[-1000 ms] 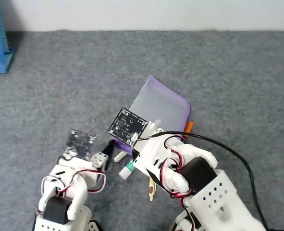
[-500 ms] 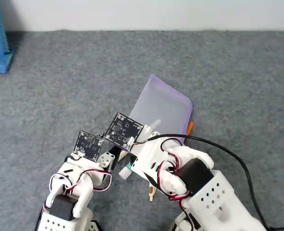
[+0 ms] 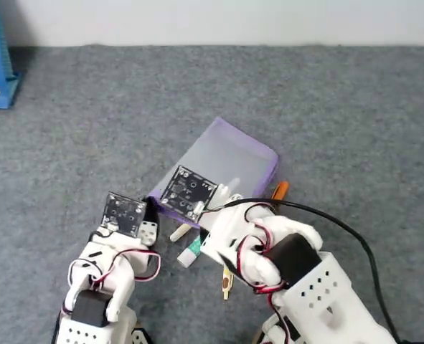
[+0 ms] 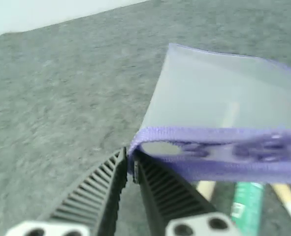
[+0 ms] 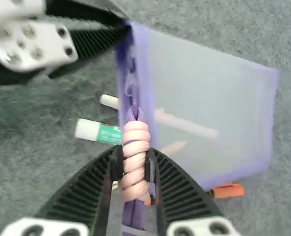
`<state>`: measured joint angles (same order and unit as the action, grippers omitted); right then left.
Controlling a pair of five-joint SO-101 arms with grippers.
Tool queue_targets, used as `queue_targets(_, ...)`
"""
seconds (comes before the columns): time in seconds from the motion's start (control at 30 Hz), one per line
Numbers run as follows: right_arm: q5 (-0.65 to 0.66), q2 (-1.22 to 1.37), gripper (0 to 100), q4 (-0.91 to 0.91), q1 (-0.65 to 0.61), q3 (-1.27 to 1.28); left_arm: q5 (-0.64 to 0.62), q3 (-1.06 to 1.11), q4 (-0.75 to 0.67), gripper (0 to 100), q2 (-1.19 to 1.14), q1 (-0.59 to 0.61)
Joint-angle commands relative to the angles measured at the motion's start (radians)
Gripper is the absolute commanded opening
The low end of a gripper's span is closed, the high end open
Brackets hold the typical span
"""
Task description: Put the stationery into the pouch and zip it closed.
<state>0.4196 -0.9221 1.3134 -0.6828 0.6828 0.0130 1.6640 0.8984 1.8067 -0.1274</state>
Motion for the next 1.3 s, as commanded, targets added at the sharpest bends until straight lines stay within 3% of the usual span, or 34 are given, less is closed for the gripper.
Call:
queue_targets(0.0,0.029,-0.065,0.9,0.015,0.071,-0.011,0.003,-0.027,-0.025,1,0.015,0.064)
queue_targets(0.3,0.089,-0.202,0.9,0.056,0.223,-0.006,0.002,-0.087,0.107,1,0.015,0.095)
queue_targets(0.5,0.091,-0.234,0.9,0.074,0.234,-0.006,0.009,-0.093,0.121,1,0.015,0.081)
queue_targets(0.6,0.091,-0.237,0.9,0.077,0.236,-0.006,0.023,-0.091,0.103,2,0.015,0.043)
queue_targets(0.73,0.092,-0.262,0.9,0.088,0.232,-0.006,0.002,-0.084,0.083,13,0.015,0.028)
queue_targets(0.9,0.112,-0.318,0.9,0.113,0.231,-0.006,-0.092,0.015,-0.081,27,0.015,0.029)
queue_targets(1.03,0.112,-0.351,0.9,0.127,0.226,-0.006,-0.095,0.019,-0.115,25,0.014,0.020)
queue_targets(1.27,0.109,-0.384,0.9,0.182,0.090,-0.011,-0.095,0.019,-0.117,25,0.014,0.020)
